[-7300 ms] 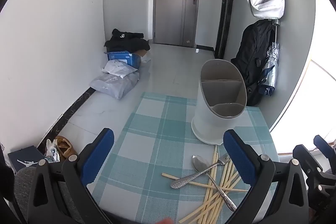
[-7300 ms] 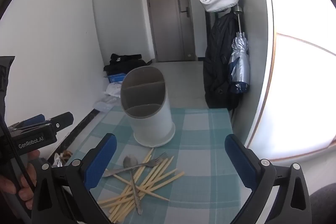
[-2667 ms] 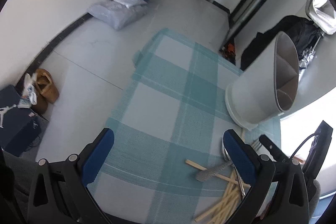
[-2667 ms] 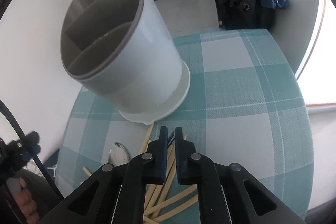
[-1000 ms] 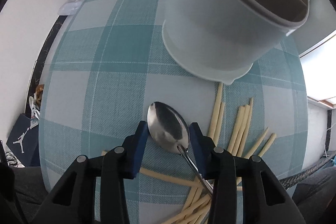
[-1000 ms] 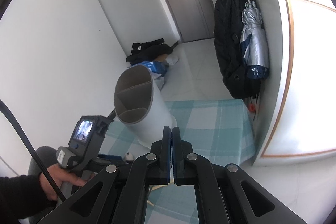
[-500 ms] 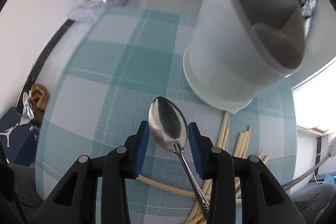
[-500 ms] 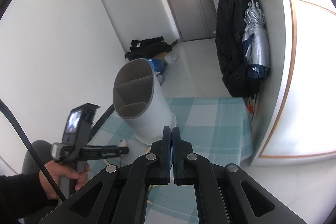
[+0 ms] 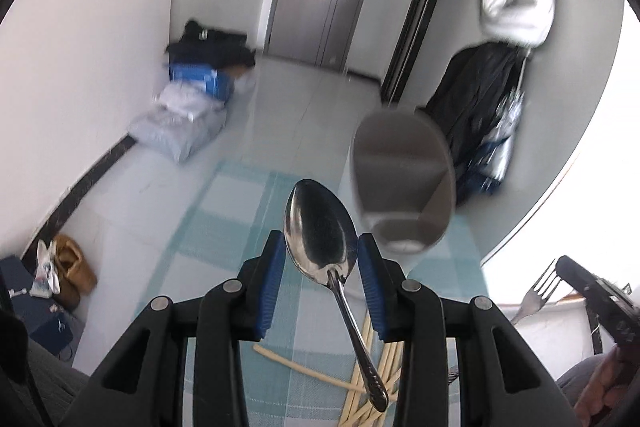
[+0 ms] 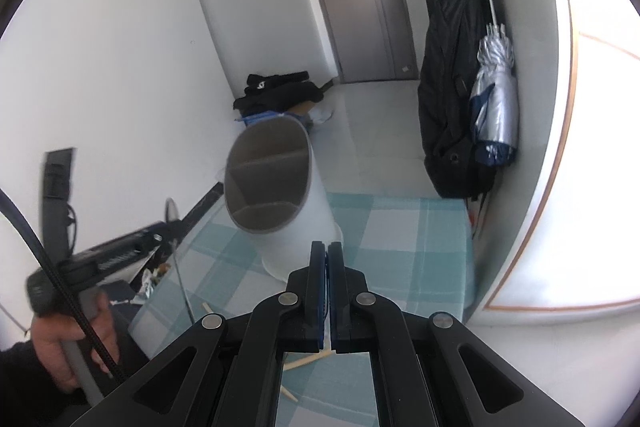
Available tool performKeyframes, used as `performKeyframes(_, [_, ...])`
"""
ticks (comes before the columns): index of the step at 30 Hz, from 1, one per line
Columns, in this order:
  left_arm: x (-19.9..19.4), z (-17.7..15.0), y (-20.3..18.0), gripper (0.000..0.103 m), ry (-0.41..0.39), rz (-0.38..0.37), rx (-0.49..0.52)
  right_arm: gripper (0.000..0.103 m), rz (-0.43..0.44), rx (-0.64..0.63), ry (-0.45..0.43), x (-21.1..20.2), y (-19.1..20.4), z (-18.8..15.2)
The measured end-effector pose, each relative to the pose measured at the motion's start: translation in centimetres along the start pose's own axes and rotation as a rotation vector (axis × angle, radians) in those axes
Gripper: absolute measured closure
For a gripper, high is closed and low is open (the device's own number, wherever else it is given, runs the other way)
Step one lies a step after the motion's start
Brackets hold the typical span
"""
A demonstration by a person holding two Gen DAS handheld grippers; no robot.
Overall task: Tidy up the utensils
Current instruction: 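Lift the spoon and fork and lower both into the white utensil holder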
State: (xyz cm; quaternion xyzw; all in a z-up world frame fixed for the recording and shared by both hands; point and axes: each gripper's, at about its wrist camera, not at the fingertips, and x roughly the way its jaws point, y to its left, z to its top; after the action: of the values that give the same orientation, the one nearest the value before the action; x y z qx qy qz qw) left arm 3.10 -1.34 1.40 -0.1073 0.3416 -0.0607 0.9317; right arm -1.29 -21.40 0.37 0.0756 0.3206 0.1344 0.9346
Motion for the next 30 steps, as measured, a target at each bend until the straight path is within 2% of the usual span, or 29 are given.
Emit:
performKeyframes(3, [-0.9, 1.4, 0.1, 0.071, -0.054, -0.034, 0.022, 0.102, -0.015, -0.019, -0.021, -1.0, 1.1, 0.9])
performKeyframes(8, [-1.7, 3.4, 0.2, 0.071, -0.096, -0.083, 0.061, 0.102, -0.032, -0.1, -0.069, -2.4, 3.4, 2.9])
performKeyframes(11, [-2.6, 4.7, -0.2, 0.071, -0.139, -0.085, 0.1, 0.102, -0.031, -0.115, -0.089, -2.9, 4.5, 4.4])
performKeyframes(17, [-3.0, 7.4, -0.4, 0.071, -0.177, -0.089, 0.107, 0.102, -0.032, -0.142, -0.127, -3.1, 5.9, 7.5])
performKeyframes(30, [-0.3, 12.2, -1.5, 0.071, -0.272, -0.068, 0.145, 0.102, -0.029, -0.178, -0.199, -1.4, 6.1, 15.3])
